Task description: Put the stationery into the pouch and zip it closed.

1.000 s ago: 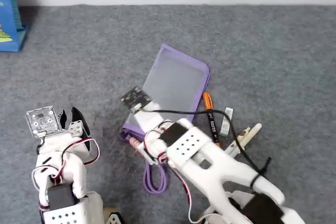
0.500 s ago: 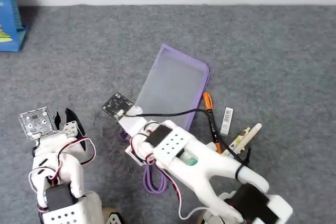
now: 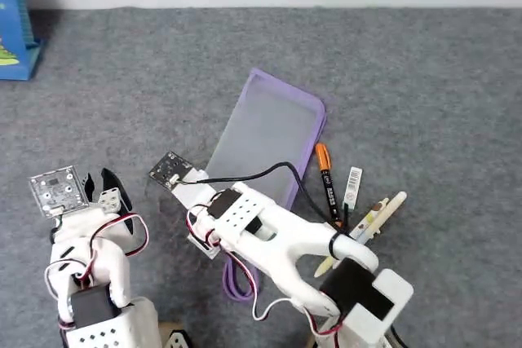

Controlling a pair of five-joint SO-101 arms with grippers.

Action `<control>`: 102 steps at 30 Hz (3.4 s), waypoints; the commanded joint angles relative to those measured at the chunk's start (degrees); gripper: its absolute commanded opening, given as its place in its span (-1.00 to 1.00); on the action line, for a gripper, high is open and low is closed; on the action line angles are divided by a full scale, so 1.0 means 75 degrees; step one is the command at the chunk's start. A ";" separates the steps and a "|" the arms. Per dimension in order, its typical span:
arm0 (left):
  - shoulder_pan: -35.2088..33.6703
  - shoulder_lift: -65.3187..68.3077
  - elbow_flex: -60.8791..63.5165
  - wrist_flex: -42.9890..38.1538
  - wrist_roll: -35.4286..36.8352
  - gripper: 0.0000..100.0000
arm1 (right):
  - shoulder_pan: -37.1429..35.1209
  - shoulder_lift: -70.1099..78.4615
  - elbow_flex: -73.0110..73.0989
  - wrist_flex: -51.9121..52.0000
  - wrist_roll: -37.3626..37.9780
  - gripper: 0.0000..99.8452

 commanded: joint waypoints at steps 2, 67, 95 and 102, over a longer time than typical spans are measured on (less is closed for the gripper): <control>-0.0047 -0.0070 -0.0522 -0.0012 0.0082 -0.81 | -0.0029 -0.0006 -0.0399 -0.0088 0.0129 -0.77; 0.3634 -0.0070 -0.1014 0.1969 -0.1325 -0.51 | 0.1459 -0.7250 0.0668 0.3651 0.0293 -0.98; 0.4384 -0.0070 -0.1295 0.2098 -0.1266 -0.51 | 0.1272 -0.7297 0.0680 0.3710 0.0293 -0.98; 0.4454 -0.0070 -0.1319 0.2157 -0.1266 -0.51 | 0.1272 -0.7297 0.0680 0.3710 0.0293 -0.98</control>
